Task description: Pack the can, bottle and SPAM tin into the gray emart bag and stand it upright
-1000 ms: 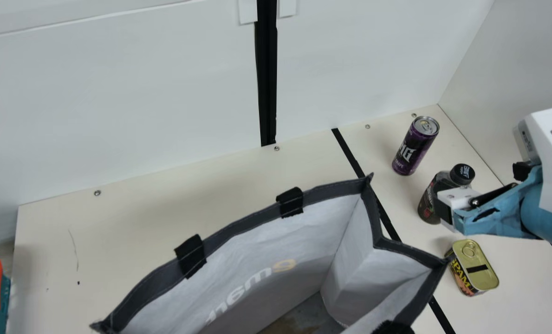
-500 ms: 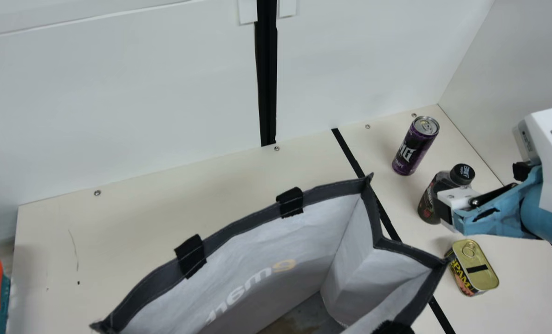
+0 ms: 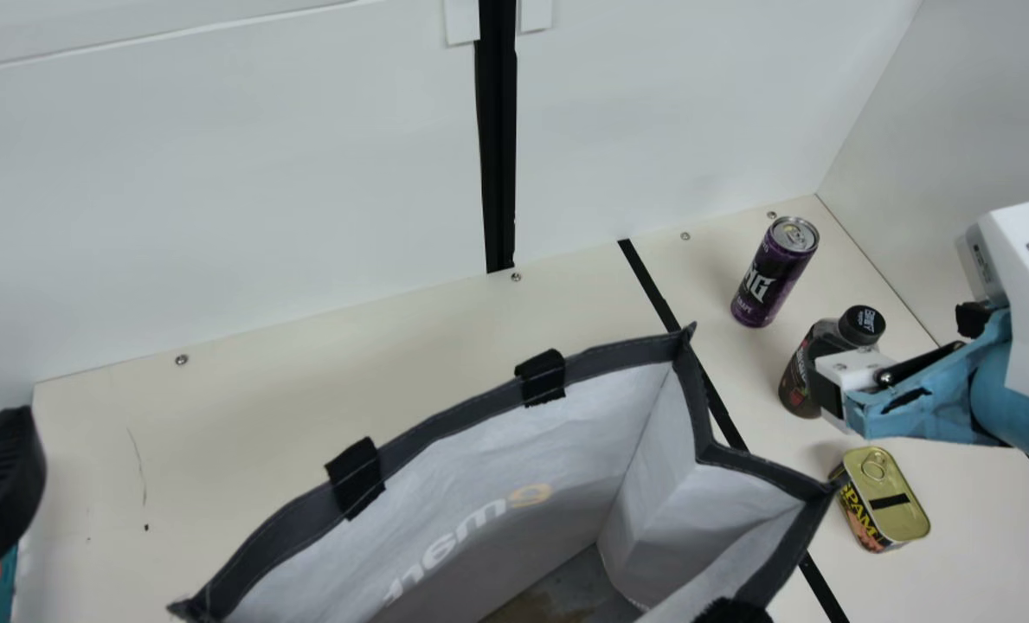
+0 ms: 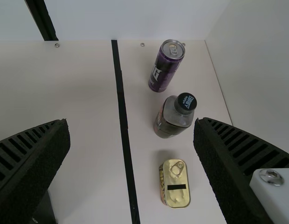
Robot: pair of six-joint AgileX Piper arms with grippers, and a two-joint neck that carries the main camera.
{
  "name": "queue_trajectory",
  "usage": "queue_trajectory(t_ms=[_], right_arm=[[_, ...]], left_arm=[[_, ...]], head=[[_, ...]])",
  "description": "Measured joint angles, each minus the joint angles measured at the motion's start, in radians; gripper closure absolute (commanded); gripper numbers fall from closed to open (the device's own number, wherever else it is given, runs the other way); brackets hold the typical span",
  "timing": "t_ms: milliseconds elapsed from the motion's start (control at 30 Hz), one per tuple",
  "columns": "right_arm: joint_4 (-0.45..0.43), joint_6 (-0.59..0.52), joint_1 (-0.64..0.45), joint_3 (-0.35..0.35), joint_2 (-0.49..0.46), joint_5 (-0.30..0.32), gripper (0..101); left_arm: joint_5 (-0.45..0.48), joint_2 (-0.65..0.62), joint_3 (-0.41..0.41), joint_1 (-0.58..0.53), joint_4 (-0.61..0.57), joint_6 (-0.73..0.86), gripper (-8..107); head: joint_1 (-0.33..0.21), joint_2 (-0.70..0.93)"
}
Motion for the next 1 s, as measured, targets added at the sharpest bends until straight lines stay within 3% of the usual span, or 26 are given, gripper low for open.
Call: queue_trajectory(t_ms=[500, 1000], right_arm=[[0.000, 0.000, 0.000, 0.000, 0.000, 0.000, 6], [0.000, 0.000, 0.000, 0.000, 0.000, 0.000, 6]], left_arm=[[0.047, 0.083, -0.125, -0.149, 0.001, 0.046, 9], [0.047, 0.130, -0.119, -0.359, 0.078, 0.064, 9]], head=[[-0.002, 0.000], [-0.002, 0.000]])
